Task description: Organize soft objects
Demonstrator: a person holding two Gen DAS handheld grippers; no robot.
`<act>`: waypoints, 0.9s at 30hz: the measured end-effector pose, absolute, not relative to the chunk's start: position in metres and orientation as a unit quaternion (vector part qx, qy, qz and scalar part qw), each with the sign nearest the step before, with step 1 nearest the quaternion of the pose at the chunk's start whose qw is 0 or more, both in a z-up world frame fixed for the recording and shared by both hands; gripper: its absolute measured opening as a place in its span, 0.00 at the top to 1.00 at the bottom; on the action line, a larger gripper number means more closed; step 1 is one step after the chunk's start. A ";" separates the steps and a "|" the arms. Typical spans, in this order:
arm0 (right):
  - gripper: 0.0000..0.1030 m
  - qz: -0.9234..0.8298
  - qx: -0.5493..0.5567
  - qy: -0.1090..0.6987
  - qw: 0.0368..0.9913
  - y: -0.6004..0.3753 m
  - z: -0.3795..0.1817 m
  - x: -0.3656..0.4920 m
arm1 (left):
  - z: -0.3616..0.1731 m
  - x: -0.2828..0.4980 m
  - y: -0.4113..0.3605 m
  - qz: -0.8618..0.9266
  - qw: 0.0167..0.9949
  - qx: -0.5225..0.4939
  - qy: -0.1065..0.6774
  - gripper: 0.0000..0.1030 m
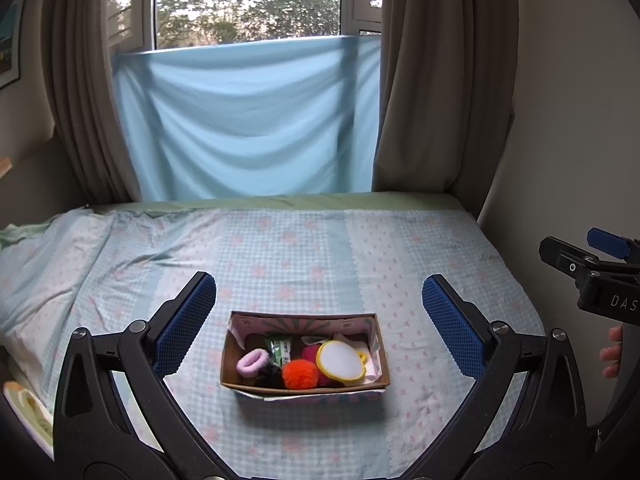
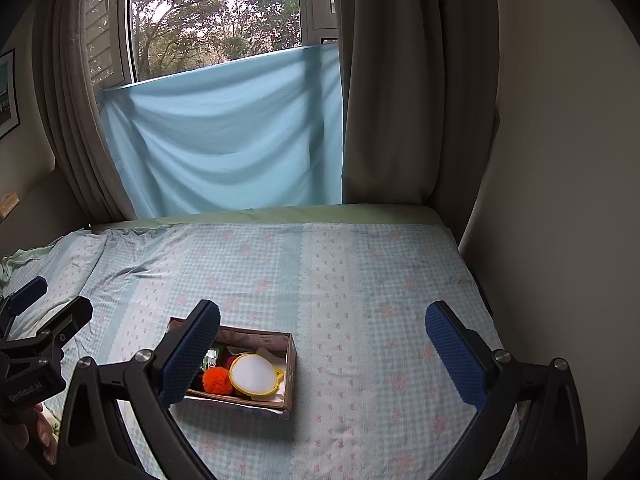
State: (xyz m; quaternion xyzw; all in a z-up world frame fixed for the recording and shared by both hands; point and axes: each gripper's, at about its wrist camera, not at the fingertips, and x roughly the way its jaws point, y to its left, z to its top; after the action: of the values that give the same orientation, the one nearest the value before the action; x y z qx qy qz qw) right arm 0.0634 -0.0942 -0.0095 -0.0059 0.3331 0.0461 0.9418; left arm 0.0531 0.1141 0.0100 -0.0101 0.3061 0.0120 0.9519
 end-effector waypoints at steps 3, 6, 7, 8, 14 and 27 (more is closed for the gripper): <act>0.01 0.045 -0.005 0.333 0.942 -0.094 -0.009 0.065 | 0.010 0.053 0.114 0.012 0.952 -0.010 0.306 0.00; 0.01 0.045 -0.006 0.333 0.942 -0.094 -0.009 0.065 | 0.010 0.054 0.114 0.011 0.952 -0.010 0.306 0.00; 0.01 0.046 -0.005 0.333 0.942 -0.094 -0.009 0.065 | 0.010 0.054 0.114 0.011 0.952 -0.010 0.306 0.00; 0.01 0.046 -0.005 0.333 0.942 -0.093 -0.009 0.065 | 0.009 0.054 0.114 0.012 0.952 -0.009 0.306 0.00; 0.01 0.045 -0.005 0.332 0.942 -0.092 -0.010 0.068 | 0.009 0.057 0.115 0.010 0.953 -0.008 0.302 0.00; 0.01 0.047 -0.006 0.330 0.943 -0.090 -0.008 0.069 | 0.012 0.055 0.119 0.016 0.957 -0.017 0.288 0.00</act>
State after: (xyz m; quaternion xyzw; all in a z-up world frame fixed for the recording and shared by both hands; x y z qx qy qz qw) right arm 0.0690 -0.0903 -0.0084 -0.0059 0.3304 0.0466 0.9427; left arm 0.0546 0.1188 0.0123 -0.0169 0.2885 0.0162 0.9572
